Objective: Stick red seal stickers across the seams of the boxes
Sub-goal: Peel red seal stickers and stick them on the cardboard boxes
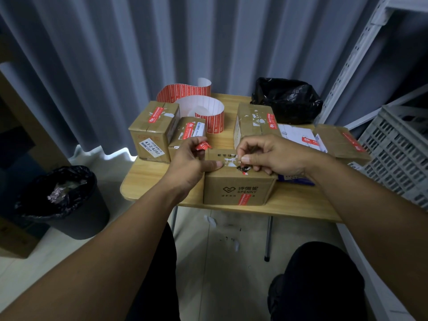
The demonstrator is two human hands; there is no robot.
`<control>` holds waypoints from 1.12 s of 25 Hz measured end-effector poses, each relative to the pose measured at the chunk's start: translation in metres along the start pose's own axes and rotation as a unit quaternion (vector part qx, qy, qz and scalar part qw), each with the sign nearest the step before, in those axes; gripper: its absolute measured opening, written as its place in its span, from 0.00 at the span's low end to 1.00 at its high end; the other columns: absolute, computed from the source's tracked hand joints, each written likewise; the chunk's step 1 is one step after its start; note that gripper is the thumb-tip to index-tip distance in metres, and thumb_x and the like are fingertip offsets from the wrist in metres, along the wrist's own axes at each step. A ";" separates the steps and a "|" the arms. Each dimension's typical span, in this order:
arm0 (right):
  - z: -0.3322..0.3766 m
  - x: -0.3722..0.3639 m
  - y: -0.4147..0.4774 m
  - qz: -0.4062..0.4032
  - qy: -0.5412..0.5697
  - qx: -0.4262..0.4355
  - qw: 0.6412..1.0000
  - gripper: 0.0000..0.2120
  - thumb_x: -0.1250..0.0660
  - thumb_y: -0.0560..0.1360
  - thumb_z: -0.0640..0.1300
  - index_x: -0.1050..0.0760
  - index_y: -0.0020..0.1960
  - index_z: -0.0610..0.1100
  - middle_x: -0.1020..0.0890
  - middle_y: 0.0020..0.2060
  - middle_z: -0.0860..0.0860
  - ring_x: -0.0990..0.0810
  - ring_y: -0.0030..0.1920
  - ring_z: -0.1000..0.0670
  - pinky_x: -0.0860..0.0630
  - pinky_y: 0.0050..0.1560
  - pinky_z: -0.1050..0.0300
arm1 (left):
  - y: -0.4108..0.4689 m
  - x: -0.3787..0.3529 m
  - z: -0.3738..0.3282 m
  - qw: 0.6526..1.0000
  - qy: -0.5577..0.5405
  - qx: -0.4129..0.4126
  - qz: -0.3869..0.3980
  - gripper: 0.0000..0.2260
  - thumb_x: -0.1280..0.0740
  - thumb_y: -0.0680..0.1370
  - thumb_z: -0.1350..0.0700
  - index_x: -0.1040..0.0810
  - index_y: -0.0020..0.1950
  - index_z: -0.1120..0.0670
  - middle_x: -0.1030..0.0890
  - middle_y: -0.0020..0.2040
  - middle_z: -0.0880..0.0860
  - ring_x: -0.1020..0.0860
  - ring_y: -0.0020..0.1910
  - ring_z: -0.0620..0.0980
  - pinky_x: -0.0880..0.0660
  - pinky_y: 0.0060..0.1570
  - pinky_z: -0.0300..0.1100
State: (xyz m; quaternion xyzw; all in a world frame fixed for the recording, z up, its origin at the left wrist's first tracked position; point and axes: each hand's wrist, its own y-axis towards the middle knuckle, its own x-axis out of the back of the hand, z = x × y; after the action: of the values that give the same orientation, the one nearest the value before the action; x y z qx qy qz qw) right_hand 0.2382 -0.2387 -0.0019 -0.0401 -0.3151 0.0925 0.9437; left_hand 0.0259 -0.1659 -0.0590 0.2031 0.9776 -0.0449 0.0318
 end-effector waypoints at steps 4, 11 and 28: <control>-0.005 -0.004 -0.003 -0.081 0.140 0.025 0.987 0.05 0.37 0.82 0.35 0.25 0.49 0.42 0.23 0.35 0.49 0.27 0.33 0.50 0.28 0.28 0.60 | -0.002 -0.001 -0.002 1.000 0.009 -0.006 -0.011 0.31 0.22 0.66 0.69 0.26 0.67 0.56 0.21 0.62 0.57 0.21 0.59 0.50 0.22 0.57 0.40; 0.007 -0.006 -0.006 -0.203 0.159 -0.011 0.966 0.04 0.31 0.78 0.34 0.23 0.45 0.40 0.20 0.29 0.48 0.26 0.27 0.53 0.30 0.25 0.62 | -0.015 -0.010 -0.027 0.993 0.028 -0.097 -0.059 0.22 0.27 0.73 0.68 0.24 0.65 0.56 0.20 0.54 0.50 0.22 0.51 0.43 0.24 0.50 0.30; 0.046 -0.022 -0.016 -0.261 0.299 0.068 0.915 0.06 0.27 0.75 0.35 0.16 0.47 0.44 0.18 0.41 0.43 0.20 0.40 0.46 0.20 0.36 0.57 | -0.032 -0.045 -0.063 0.968 -0.238 -0.052 0.065 0.07 0.34 0.78 0.71 0.18 0.52 0.64 0.16 0.46 0.60 0.16 0.46 0.54 0.17 0.52 0.44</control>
State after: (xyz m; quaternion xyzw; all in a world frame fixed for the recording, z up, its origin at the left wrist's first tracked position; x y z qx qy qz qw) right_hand 0.1955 -0.2577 0.0246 0.0824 -0.0108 -0.1518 0.9849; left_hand 0.0517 -0.2071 0.0097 0.2475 0.9276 -0.0393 0.2772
